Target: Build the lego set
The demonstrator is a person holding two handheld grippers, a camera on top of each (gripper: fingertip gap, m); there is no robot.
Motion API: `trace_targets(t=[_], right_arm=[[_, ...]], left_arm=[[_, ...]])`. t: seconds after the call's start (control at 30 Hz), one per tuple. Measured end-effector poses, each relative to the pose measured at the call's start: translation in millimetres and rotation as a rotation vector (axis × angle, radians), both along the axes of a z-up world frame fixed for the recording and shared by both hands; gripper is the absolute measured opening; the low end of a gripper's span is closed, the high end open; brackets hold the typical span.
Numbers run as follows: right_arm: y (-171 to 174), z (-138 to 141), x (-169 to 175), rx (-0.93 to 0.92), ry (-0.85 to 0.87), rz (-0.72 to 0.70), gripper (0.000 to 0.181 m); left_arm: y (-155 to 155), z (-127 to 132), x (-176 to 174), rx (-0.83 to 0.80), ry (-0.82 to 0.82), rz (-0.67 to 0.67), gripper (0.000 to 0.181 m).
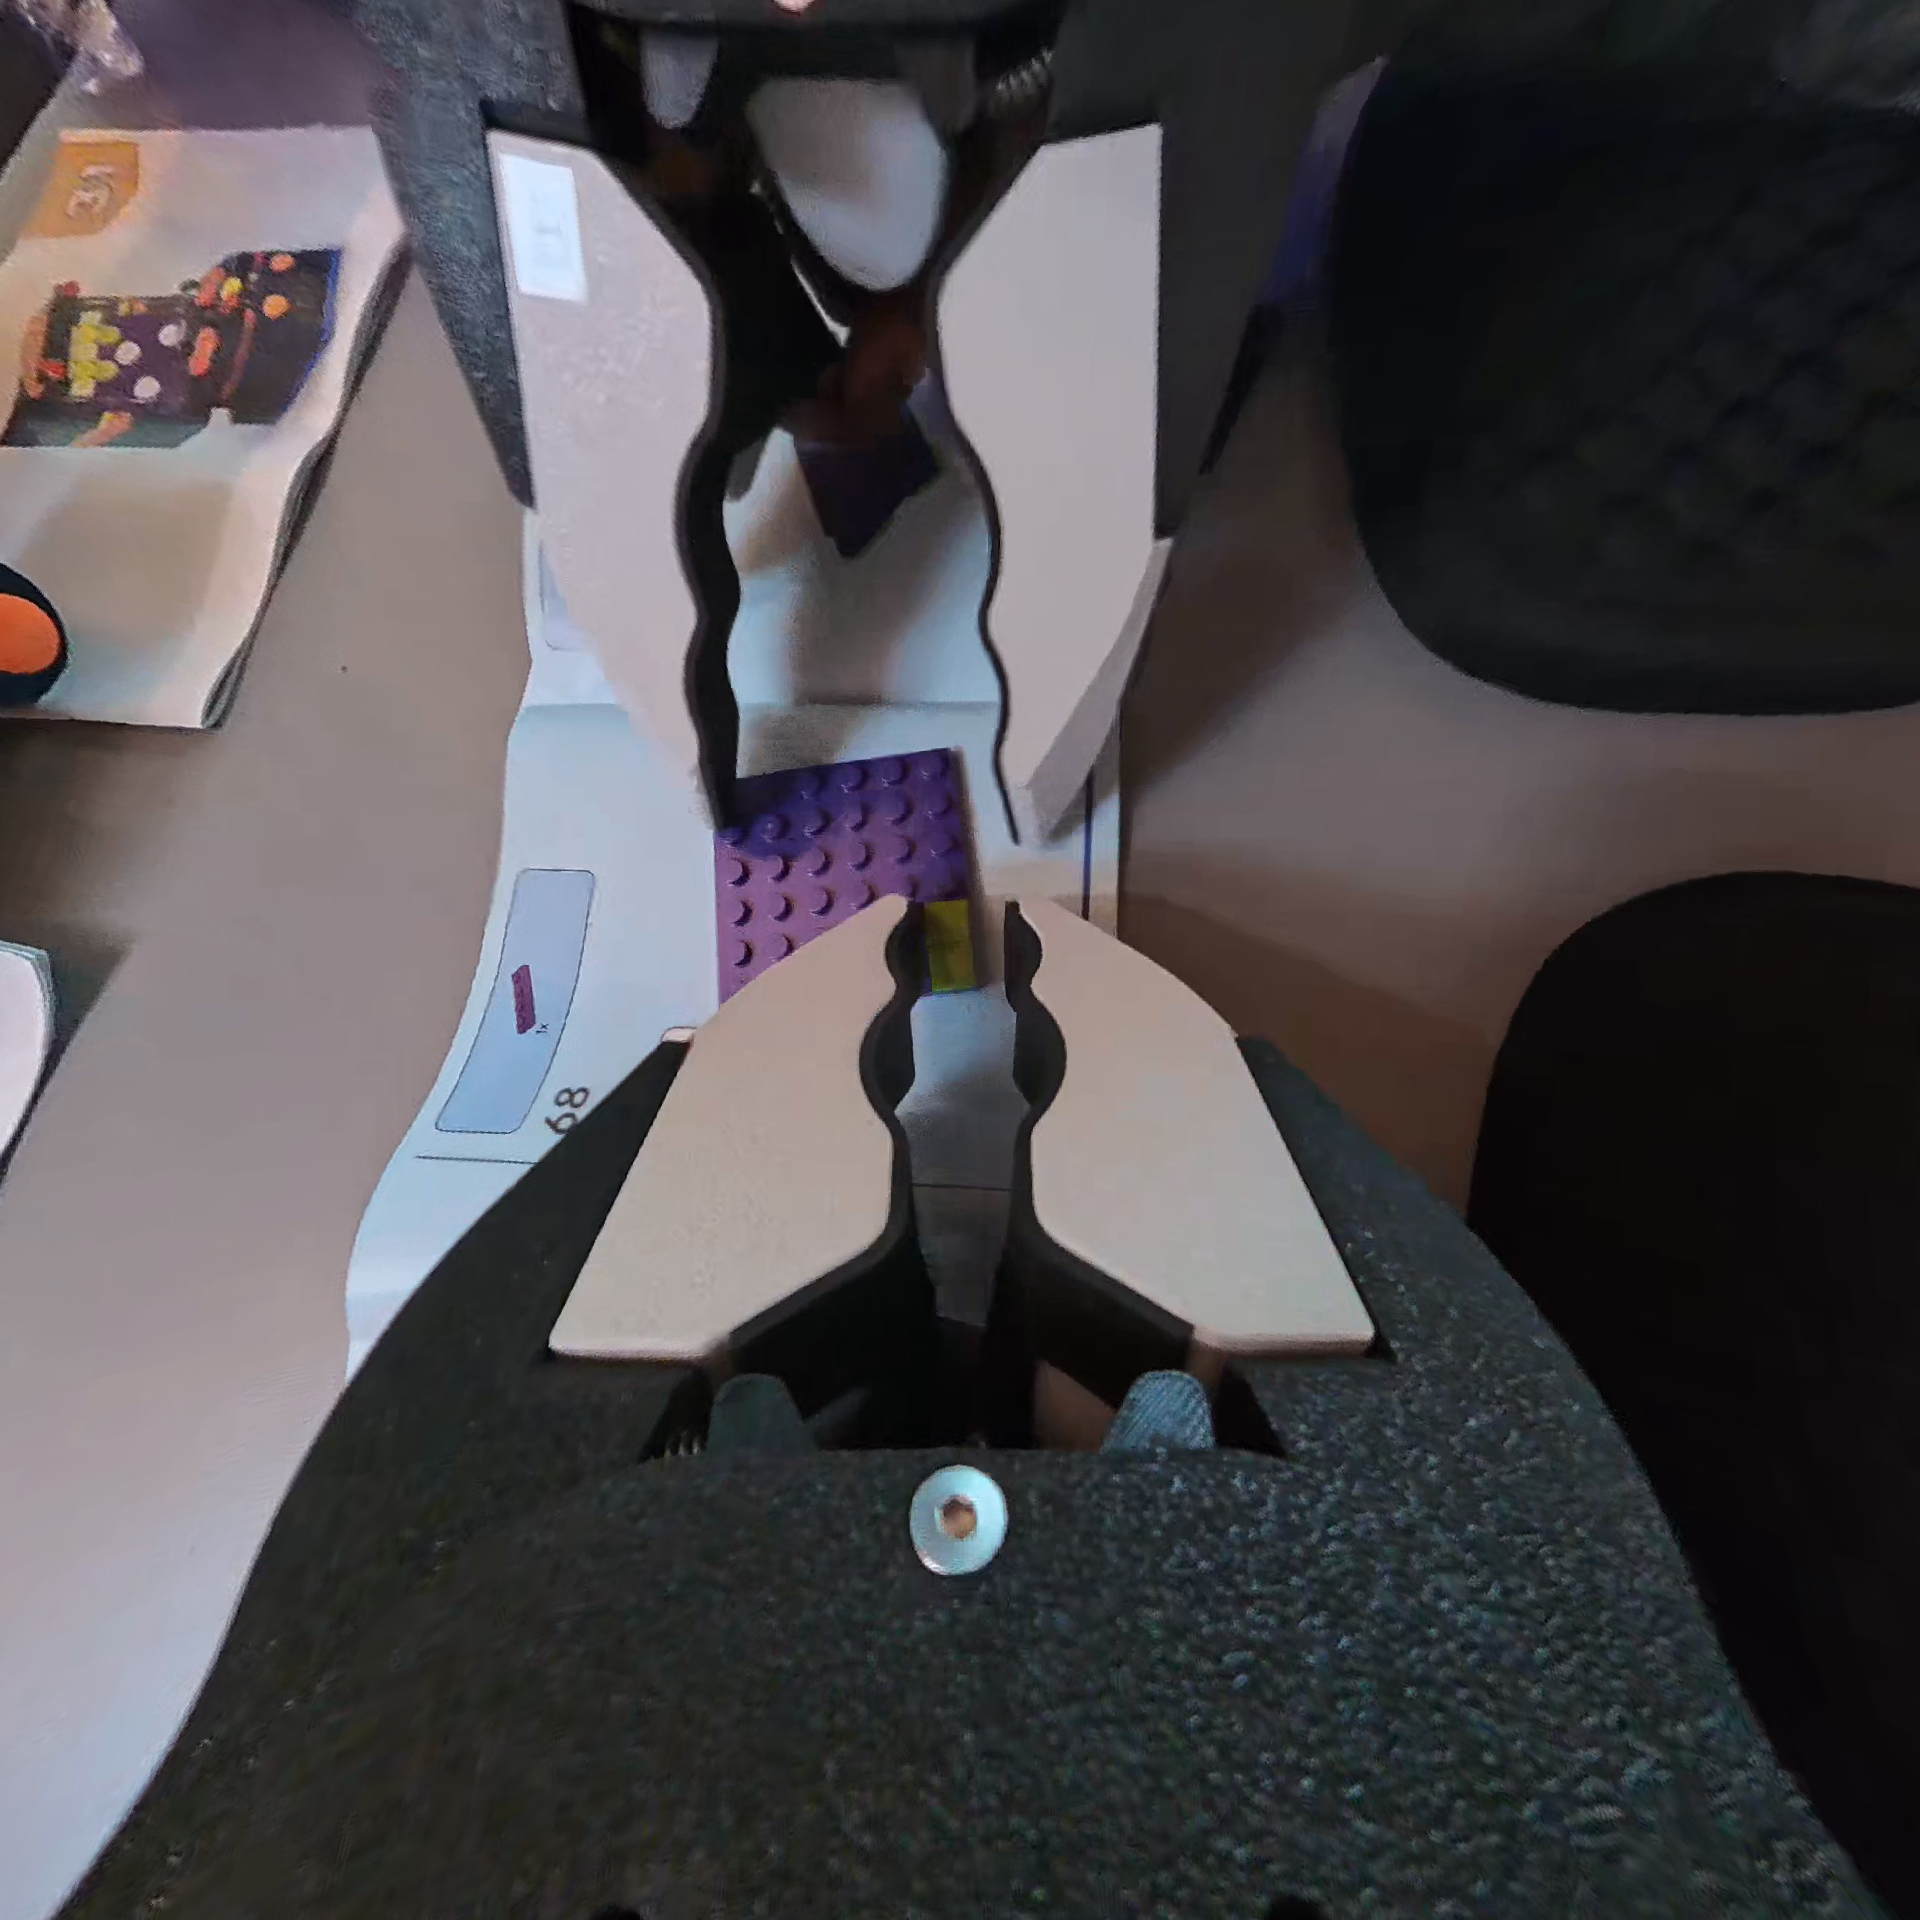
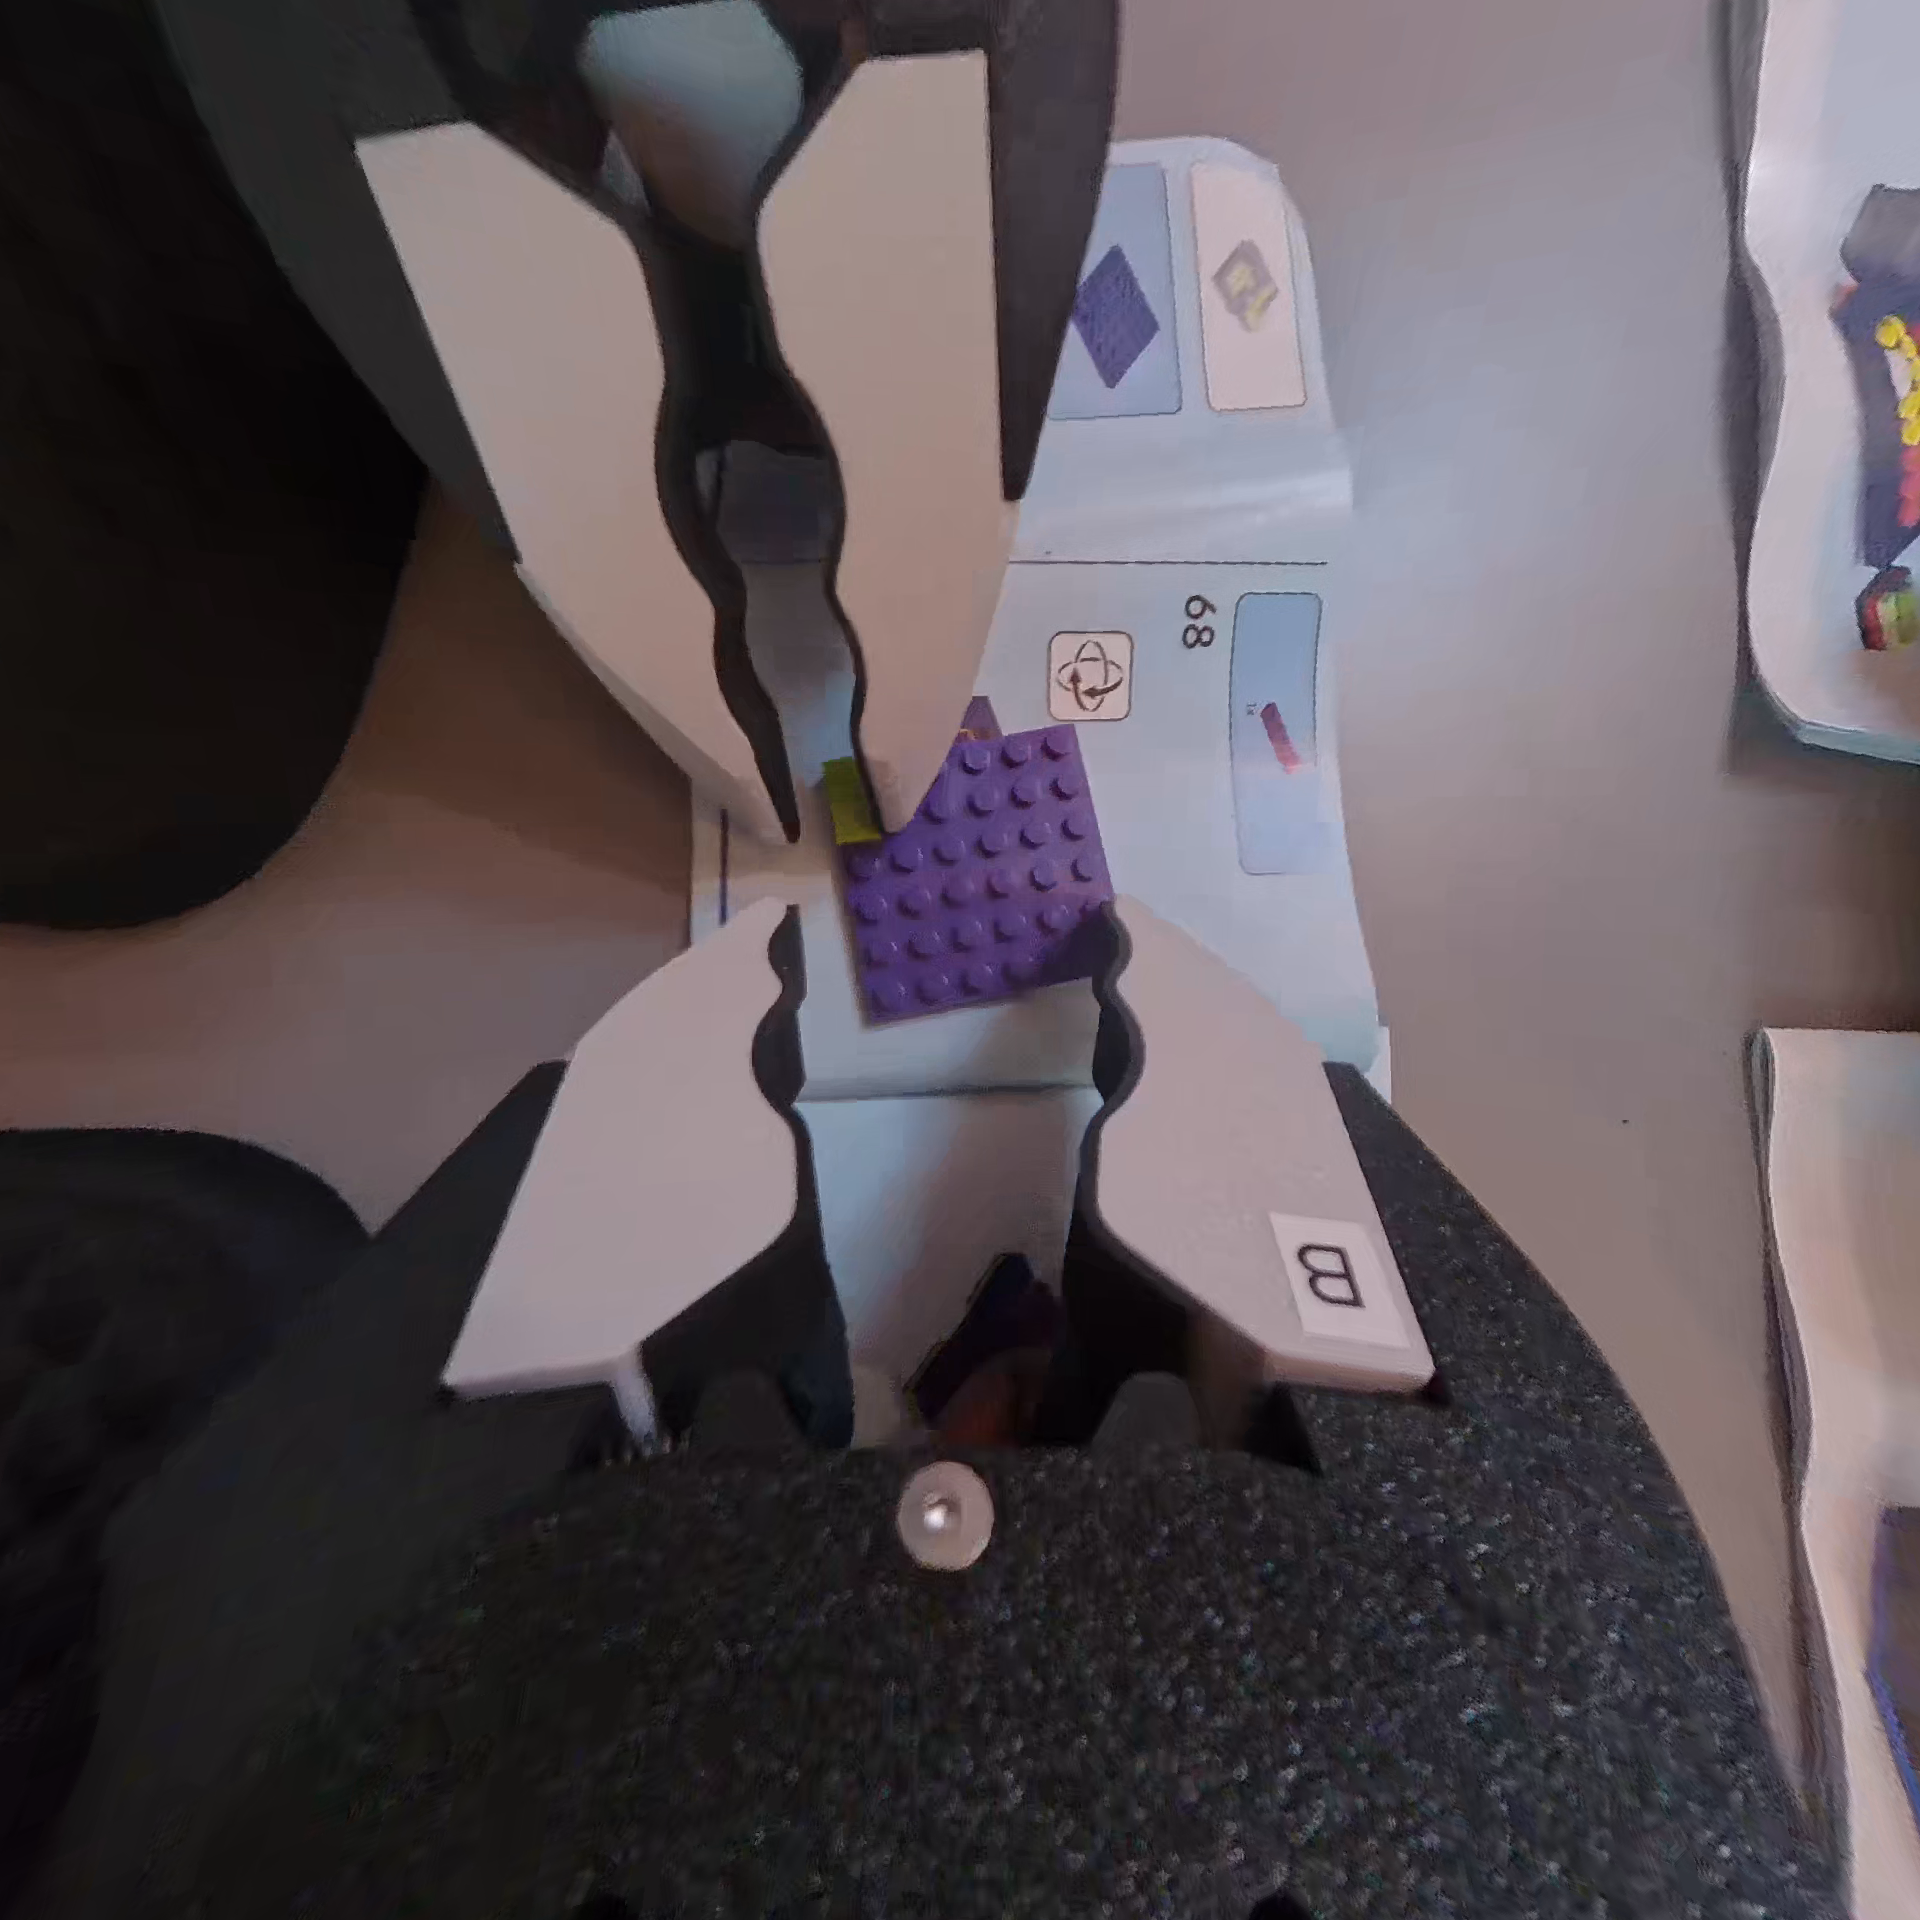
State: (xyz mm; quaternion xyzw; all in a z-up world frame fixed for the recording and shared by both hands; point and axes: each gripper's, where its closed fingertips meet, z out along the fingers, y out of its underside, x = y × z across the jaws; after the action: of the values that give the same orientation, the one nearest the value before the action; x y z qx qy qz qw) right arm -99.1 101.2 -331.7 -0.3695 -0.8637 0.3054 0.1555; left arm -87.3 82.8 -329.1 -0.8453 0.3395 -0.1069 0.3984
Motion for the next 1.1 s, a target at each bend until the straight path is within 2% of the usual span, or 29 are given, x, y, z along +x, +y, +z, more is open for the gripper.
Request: trace_targets(t=[0.17,0.73,0.83,0.87,0.9,0.93,1.0,1.03,1.07,1.1], right_arm=[[4,-1,-3,-0.052,0.021,-0.039,0.041],[3,-2,-3,-0.052,0.024,-0.129,0.041],[3,-1,-3,-0.049,0.032,-0.12,0.041],[2,0,-3,-0.053,0.045,-0.108,0.04],[-1,1,-1,-0.073,0.055,-0.081,0.036],[-2,3,1,-0.091,0.067,-0.071,0.036],[-4,10,1,-0.137,0.096,-0.057,0.035],[-8,13,2,-0.162,0.109,-0.029,0.028],[-12,15,3,-0.174,0.12,-0.003,0.005],[-15,15,4,-0.179,0.132,0.017,0.002]], left_arm=[[2,-2,-2,-0.027,-0.046,0.046,0.007],[2,-3,-4,-0.041,-0.035,0.242,0.007],[1,-3,-4,-0.02,0.002,0.234,0.007],[-1,-2,-4,-0.015,0.006,0.215,0.011],[-2,1,-9,-0.005,0.008,0.229,0.025],[-4,6,-12,0.01,-0.01,0.233,0.028],[-11,11,-12,0.001,-0.073,0.205,0.015],[-13,9,-13,-0.016,-0.078,0.203,0.008],[-15,5,-13,-0.032,-0.07,0.196,0.004],[-15,1,-14,-0.041,-0.052,0.19,0.003]])
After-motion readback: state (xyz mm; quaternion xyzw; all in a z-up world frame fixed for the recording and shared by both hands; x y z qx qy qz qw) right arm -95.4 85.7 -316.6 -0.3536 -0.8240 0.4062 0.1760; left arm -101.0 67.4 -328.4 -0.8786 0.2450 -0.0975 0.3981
